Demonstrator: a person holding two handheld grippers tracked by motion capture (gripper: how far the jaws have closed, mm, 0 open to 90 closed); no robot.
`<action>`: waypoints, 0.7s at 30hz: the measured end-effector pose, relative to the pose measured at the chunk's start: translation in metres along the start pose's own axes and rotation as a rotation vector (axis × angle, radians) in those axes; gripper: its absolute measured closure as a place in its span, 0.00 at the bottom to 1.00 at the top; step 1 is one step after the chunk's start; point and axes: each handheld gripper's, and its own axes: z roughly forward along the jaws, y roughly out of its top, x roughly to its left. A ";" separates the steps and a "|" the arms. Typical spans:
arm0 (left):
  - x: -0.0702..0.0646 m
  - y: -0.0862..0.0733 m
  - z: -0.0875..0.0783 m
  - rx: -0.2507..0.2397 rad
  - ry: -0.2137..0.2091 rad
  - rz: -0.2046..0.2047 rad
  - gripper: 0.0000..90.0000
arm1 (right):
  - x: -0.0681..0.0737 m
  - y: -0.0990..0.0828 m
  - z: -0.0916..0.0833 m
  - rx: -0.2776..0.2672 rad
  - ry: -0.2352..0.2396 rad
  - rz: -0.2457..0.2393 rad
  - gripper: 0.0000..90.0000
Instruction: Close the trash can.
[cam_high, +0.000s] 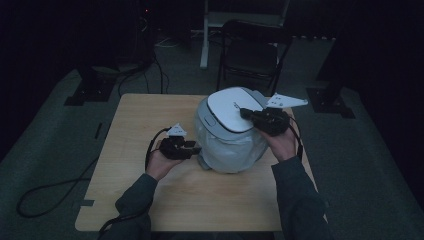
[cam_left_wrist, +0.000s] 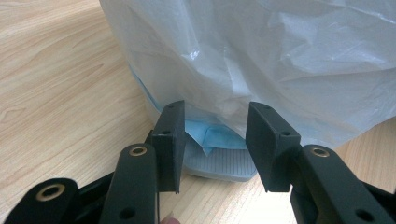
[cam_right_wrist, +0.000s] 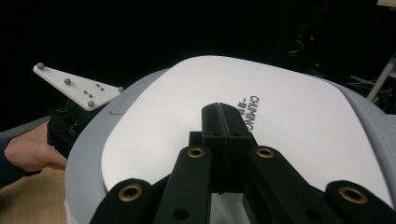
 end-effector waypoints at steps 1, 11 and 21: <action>0.000 0.000 0.000 0.001 0.000 0.001 0.65 | 0.001 0.000 0.001 0.001 0.002 0.000 1.00; 0.000 0.000 0.000 -0.001 0.001 -0.001 0.65 | 0.006 0.003 0.009 0.025 0.020 -0.009 1.00; 0.000 0.000 -0.001 0.003 0.002 0.002 0.65 | 0.013 0.008 0.017 0.042 0.040 -0.015 1.00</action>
